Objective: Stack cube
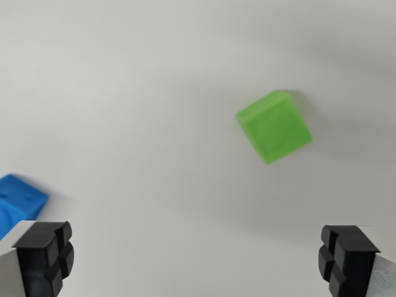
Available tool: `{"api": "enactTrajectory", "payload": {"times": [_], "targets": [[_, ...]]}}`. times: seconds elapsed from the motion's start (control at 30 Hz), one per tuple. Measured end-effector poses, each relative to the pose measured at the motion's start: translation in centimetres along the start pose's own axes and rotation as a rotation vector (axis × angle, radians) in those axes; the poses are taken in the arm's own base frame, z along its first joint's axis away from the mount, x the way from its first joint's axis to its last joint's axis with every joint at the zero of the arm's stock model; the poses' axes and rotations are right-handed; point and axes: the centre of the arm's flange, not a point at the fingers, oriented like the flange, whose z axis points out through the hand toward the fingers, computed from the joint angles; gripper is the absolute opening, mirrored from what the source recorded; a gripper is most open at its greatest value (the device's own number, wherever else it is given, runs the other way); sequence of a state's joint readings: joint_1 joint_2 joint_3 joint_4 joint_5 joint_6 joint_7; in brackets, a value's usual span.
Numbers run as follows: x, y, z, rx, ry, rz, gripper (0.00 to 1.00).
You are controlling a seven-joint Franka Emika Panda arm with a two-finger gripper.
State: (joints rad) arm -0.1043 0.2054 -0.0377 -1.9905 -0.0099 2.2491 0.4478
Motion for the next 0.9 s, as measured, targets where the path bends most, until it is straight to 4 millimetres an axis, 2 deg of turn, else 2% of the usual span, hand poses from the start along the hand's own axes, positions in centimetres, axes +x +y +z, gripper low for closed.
{"api": "enactTrajectory", "payload": {"times": [0.9], "targets": [[2.9, 3.1, 9.4, 0.000, -0.032, -0.282, 1.00]]}}
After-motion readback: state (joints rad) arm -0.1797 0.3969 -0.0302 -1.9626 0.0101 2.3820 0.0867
